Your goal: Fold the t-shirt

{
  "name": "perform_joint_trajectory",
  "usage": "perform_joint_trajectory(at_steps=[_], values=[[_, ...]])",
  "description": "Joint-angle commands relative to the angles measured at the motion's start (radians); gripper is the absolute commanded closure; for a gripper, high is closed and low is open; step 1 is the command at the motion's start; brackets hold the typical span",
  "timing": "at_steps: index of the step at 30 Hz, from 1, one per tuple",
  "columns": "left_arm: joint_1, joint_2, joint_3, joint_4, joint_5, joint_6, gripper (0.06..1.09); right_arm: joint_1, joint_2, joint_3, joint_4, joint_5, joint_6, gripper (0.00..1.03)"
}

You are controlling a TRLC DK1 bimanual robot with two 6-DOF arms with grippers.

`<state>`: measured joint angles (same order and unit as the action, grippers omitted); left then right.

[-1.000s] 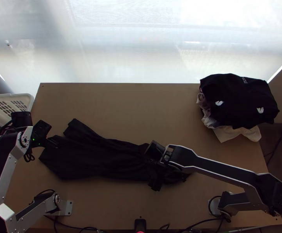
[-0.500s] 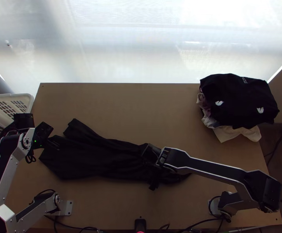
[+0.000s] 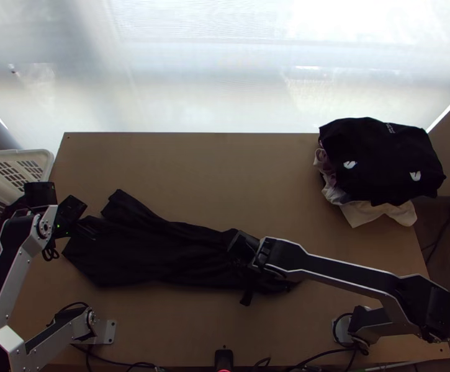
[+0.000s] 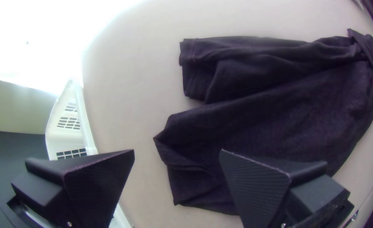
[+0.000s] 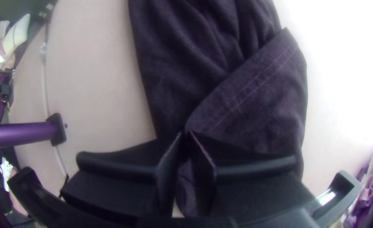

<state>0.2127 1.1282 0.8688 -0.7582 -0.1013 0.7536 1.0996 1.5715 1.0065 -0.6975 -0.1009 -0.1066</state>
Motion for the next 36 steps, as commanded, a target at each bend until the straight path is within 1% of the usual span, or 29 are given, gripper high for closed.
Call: perform_joint_trajectory(at_steps=[1,4,8,10,12,15,21,24,27,32,36], values=[[-0.021,0.001,-0.019,0.008,0.002,-0.007,0.11,0.003,-0.005,-0.009,0.013,-0.008,-0.035,1.0],[-0.047,-0.007,-0.04,0.016,0.0,-0.013,0.11,0.003,-0.027,0.011,-0.007,-0.033,-0.033,1.0],[-0.055,-0.007,-0.056,0.045,0.0,0.003,0.11,-0.026,-0.087,0.08,-0.085,-0.065,-0.027,1.0],[-0.055,-0.004,-0.071,0.08,-0.003,0.03,0.11,-0.055,-0.119,0.121,-0.132,-0.085,-0.027,1.0],[-0.053,0.001,-0.096,0.131,-0.026,0.075,0.11,-0.086,-0.142,0.162,-0.174,-0.112,-0.025,1.0],[-0.041,0.03,-0.122,0.209,-0.048,0.141,0.11,-0.116,-0.165,0.211,-0.218,-0.129,-0.027,1.0],[0.025,0.133,-0.086,0.286,-0.048,0.201,0.11,-0.156,-0.211,0.291,-0.315,-0.148,-0.033,1.0],[0.036,0.162,-0.093,0.355,-0.048,0.236,0.11,-0.182,-0.231,0.29,-0.333,-0.149,-0.035,1.0],[0.039,0.199,-0.106,0.43,-0.048,0.297,0.11,-0.21,-0.245,0.27,-0.336,-0.151,-0.035,1.0],[0.028,0.248,-0.091,0.438,-0.012,0.372,0.11,-0.222,-0.248,0.262,-0.344,-0.152,-0.035,1.0],[0.002,0.272,-0.086,0.462,-0.005,0.38,0.11,-0.236,-0.248,0.261,-0.346,-0.152,-0.035,1.0]])
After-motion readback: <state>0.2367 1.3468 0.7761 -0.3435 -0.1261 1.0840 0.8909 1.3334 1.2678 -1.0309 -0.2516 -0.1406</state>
